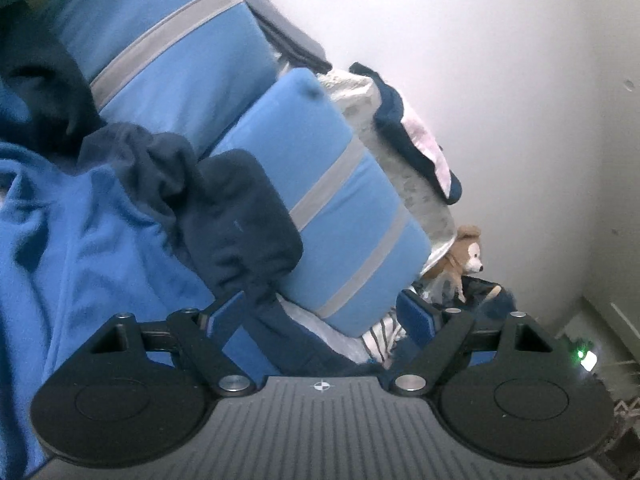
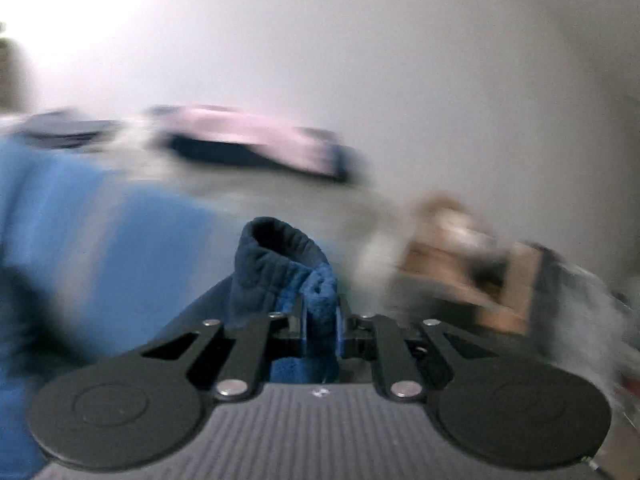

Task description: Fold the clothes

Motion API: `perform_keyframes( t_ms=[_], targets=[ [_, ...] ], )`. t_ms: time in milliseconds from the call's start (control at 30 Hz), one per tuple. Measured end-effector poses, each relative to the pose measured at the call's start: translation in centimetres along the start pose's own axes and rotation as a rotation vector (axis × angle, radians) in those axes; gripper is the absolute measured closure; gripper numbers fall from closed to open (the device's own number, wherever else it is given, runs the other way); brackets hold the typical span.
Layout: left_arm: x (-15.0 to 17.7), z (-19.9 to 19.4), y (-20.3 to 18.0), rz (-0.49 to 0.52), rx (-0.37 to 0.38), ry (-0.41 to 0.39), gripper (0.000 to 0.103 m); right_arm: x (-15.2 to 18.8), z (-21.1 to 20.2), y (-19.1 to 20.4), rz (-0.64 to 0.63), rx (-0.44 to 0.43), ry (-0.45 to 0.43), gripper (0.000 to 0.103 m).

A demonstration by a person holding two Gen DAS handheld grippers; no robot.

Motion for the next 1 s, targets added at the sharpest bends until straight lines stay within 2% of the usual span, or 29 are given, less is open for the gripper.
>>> perform_keyframes(
  t_ms=[67, 133, 200, 267, 367, 467, 500, 567, 600, 667, 800, 933, 1000],
  targets=[
    [0.1, 0.4, 0.1, 0.0, -0.014, 0.004, 0.02, 3.6, 0.2, -6.6, 0.067, 0.114, 0.081, 0.09],
    [0.2, 0.7, 0.2, 0.007, -0.028, 0.008, 0.02, 8.3, 0.1, -11.2, 0.126, 0.194, 0.177, 0.09],
    [0.4, 1.0, 0.3, 0.015, -0.037, 0.012, 0.02, 13.3, 0.2, -14.6, 0.206, 0.237, 0.27, 0.089],
    [0.6, 1.4, 0.4, 0.027, -0.051, 0.017, 0.02, 17.8, 0.3, -16.3, 0.306, 0.255, 0.342, 0.089],
    [0.9, 2.0, 0.6, 0.045, -0.08, 0.025, 0.02, 21.4, 0.6, -16.2, 0.365, 0.262, 0.392, 0.089],
    [1.0, 2.2, 0.9, 0.052, -0.095, 0.03, 0.02, 22.5, 0.7, -14.9, 0.367, 0.264, 0.414, 0.087],
    [1.0, 2.2, 1.1, 0.054, -0.1, 0.031, 0.02, 22.5, 0.8, -14.5, 0.356, 0.27, 0.424, 0.077],
    [0.9, 2.2, 1.4, 0.053, -0.109, 0.032, 0.02, 22.5, 0.9, -13.7, 0.313, 0.284, 0.453, 0.049],
    [0.9, 2.2, 1.5, 0.049, -0.112, 0.033, 0.02, 22.4, 0.8, -13.3, 0.29, 0.28, 0.467, 0.026],
    [0.7, 2.0, 1.6, 0.044, -0.115, 0.031, 0.02, 21.9, 0.4, -12.5, 0.262, 0.262, 0.487, 0.01],
    [0.5, 1.7, 1.6, 0.042, -0.114, 0.025, 0.02, 20.5, -1.7, -10.8, 0.32, 0.189, 0.49, 0.002],
    [0.8, 0.7, 1.4, 0.059, -0.087, 0.035, 0.02, 18.4, -3.0, -6.8, 0.329, 0.06, 0.494, 0.0],
    [1.2, -0.6, 1.3, 0.098, -0.111, 0.039, 0.019, 16.9, -3.8, -4.1, 0.304, -0.02, 0.478, 0.0]
  ],
)
Point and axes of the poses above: each gripper's, at about its wrist camera, not at the fingertips, and z roughly the way its jaws point, y to its left, x to its underside, the point moved 7 cm from there along z, roughly the way its jaws point, and after that the axes turned 10 degrees about -x, right-handed, at the moved point
